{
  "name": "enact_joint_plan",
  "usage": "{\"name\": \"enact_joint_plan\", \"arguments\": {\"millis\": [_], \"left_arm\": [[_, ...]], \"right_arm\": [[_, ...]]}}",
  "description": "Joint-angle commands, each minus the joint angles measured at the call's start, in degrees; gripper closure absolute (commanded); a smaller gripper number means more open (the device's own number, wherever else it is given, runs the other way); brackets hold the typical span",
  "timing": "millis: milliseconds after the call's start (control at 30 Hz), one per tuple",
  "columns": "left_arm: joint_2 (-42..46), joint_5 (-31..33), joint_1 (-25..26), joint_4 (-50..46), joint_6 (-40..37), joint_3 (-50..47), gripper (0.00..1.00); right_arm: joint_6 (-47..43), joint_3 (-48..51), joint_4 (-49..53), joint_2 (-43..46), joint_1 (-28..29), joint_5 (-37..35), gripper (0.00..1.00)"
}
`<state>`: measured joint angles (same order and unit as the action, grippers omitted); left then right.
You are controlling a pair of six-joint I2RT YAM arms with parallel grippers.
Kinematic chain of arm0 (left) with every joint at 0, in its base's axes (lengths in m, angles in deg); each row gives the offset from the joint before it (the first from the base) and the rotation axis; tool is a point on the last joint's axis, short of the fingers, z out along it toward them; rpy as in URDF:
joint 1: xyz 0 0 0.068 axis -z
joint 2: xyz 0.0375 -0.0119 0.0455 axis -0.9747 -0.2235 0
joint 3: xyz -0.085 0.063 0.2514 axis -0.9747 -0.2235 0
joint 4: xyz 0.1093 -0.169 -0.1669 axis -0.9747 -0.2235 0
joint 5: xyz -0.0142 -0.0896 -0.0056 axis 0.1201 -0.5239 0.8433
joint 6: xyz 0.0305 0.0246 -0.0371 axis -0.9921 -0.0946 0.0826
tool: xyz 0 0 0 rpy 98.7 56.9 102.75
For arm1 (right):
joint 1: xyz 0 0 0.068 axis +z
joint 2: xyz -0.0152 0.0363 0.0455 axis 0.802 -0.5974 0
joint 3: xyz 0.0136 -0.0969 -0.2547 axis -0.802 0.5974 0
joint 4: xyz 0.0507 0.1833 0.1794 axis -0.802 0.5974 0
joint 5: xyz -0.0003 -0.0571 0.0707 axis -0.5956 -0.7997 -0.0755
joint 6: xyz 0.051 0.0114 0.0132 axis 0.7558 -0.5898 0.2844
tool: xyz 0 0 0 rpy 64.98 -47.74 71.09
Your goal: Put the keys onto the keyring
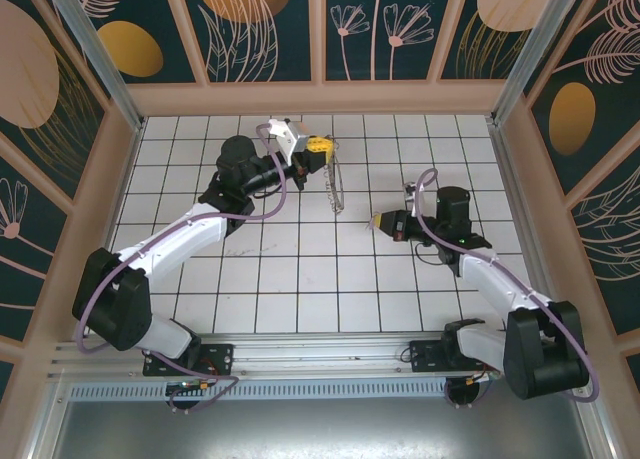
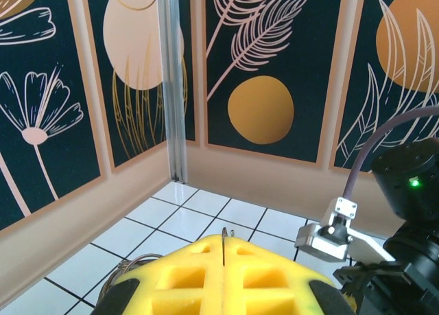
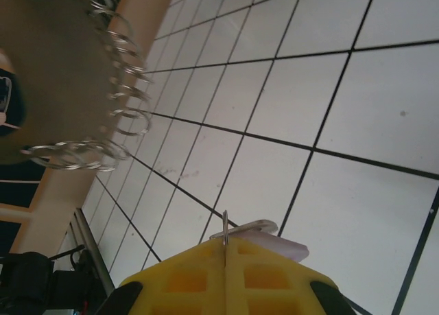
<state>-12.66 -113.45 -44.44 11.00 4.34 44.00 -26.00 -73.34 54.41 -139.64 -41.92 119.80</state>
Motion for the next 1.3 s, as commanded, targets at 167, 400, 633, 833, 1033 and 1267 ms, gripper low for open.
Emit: {"name": "enact_joint_plan", "arguments": {"millis": [167,400,633,833,1033,1267], "left_arm": [[-1.22,-0.6,0.35,2.95,0.6,2.5,1.0],[-1.99,-2.46,0.36,0.34,-1.08,3.73,1.0],[-3.39,-5.22,0.4,-6.04,-5.2,7.12,1.0],[-4.93,-6.33,0.4,-11.72,-9.81,9.83,1.0],[-6.38,-7.64,0.4,-13.11,-13.48,10.55,1.0],[-7.75,-8.56,0.33,-14.1,-16.81,11.21,1.0]], "right_arm": [[-0.12,-1.35,-4.14,4.26,-1.18,3.97,1.0],[-3.43,-5.8,-3.84,4.81,-1.49,7.65,1.0],[-9.76,-12.83,-2.57,2.49,-2.63,11.24,1.0],[-12.76,-17.53,-3.11,-0.37,-3.8,13.56,1.0],[-16.25,-23.33,0.59,-4.49,-4.36,16.12,1.0],[-21.78,-30.12,7.99,-8.24,-4.27,17.72,1.0]]}}
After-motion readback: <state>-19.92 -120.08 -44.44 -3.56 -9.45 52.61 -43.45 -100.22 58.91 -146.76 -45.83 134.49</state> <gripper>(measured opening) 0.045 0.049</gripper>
